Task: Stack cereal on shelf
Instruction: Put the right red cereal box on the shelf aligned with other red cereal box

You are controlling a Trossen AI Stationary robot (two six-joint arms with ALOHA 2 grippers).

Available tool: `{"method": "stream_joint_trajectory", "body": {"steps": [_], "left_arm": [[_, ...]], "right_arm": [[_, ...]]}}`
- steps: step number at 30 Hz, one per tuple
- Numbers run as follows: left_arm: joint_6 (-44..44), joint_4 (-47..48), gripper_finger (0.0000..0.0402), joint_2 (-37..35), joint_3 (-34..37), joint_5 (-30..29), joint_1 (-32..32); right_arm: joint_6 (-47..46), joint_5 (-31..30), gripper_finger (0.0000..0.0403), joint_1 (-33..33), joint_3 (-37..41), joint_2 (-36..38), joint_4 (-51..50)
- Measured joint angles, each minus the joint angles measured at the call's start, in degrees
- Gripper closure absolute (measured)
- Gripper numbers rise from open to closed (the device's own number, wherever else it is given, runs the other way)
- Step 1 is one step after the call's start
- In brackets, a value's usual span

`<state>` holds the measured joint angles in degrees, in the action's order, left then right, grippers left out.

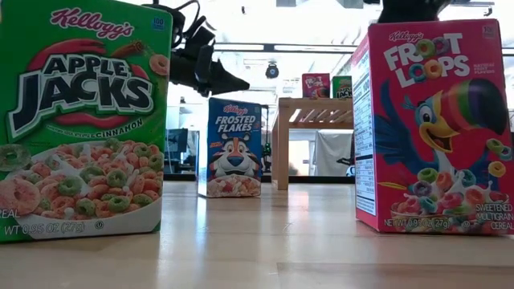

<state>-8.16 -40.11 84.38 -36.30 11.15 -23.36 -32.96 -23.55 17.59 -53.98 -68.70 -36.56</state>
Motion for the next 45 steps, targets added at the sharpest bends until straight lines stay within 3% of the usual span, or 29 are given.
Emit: {"method": "stream_joint_trajectory", "body": {"steps": [5,11,16,29,41,45], "left_arm": [[0.5,0.4,0.0401,0.0,0.0,0.0,0.6],[0.5,0.4,0.0401,0.0,0.0,0.0,2.3],[-1.9,0.4,0.0401,0.0,0.0,0.1,3.5],[-3.9,0.4,0.0401,0.0,0.0,0.1,3.7],[-4.0,1.4,0.0401,0.0,-0.1,0.1,3.5],[-4.0,1.4,0.0401,0.0,-0.1,0.1,3.5]], "right_arm": [[-15.6,0.2,0.0130,5.6,-7.3,-5.2,-14.6],[-47.0,2.2,0.0130,11.6,-17.8,-8.8,-43.5],[-61.2,7.3,0.0130,11.2,-18.4,-8.8,-49.2],[-61.2,10.6,0.0130,1.4,-18.3,-11.2,-49.9],[-60.0,11.8,0.0130,-0.8,-18.0,-12.7,-48.0],[-59.2,14.3,0.0130,-0.6,-13.4,-12.3,-43.5]]}}
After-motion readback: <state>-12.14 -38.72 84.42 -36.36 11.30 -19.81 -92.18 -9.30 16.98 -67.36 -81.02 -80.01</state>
